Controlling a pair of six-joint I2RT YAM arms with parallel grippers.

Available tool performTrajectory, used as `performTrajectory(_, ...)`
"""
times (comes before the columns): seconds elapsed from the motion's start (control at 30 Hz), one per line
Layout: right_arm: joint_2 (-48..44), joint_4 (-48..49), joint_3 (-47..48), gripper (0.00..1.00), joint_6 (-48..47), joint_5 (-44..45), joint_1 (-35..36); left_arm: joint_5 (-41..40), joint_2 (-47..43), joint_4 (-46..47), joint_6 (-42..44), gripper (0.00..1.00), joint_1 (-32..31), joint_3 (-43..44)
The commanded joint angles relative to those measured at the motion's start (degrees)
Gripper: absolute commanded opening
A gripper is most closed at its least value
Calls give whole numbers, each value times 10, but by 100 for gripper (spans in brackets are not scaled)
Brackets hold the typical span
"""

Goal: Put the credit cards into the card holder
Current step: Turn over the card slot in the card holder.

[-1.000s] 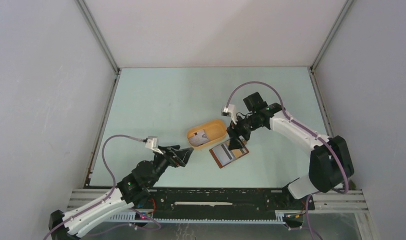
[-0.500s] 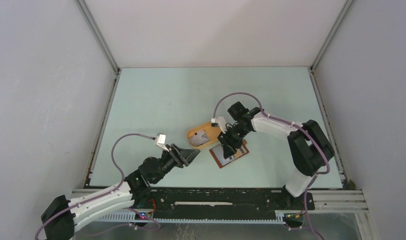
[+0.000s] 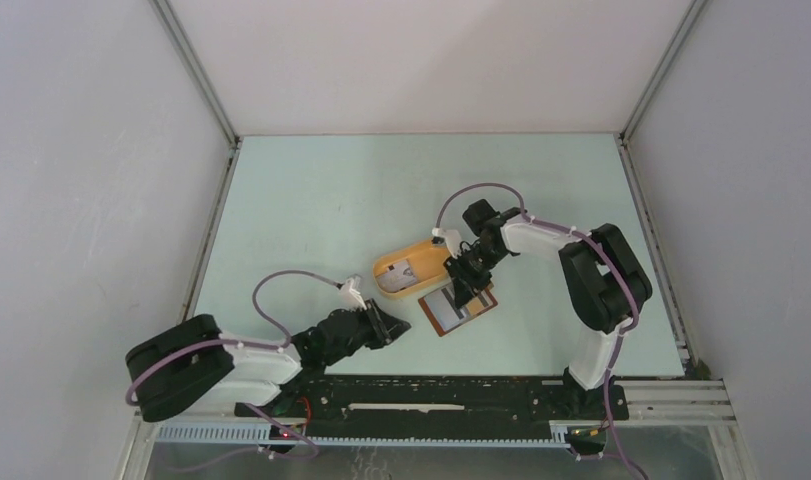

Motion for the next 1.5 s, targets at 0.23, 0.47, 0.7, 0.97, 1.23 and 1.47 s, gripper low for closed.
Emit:
performTrajectory(0.23, 22, -3, 24, 20, 19, 9, -12, 30, 166, 183, -42, 25, -6, 70)
performTrajectory(0.47, 40, -1, 24, 8, 25, 36, -14, 40, 243, 254, -68, 24, -6, 76)
performTrajectory(0.7, 47, 1, 24, 7, 27, 42, -16, 40, 258, 264, -68, 26, -6, 82)
performTrajectory(0.97, 58, -5, 28, 7, 26, 40, -18, 30, 264, 259, -66, 25, -6, 94)
performTrajectory(1.23, 59, -6, 29, 7, 25, 37, -20, 32, 281, 260, -64, 29, -2, 114)
performTrajectory(1.47, 61, -11, 30, 7, 25, 35, -20, 25, 293, 252, -70, 31, 0, 119)
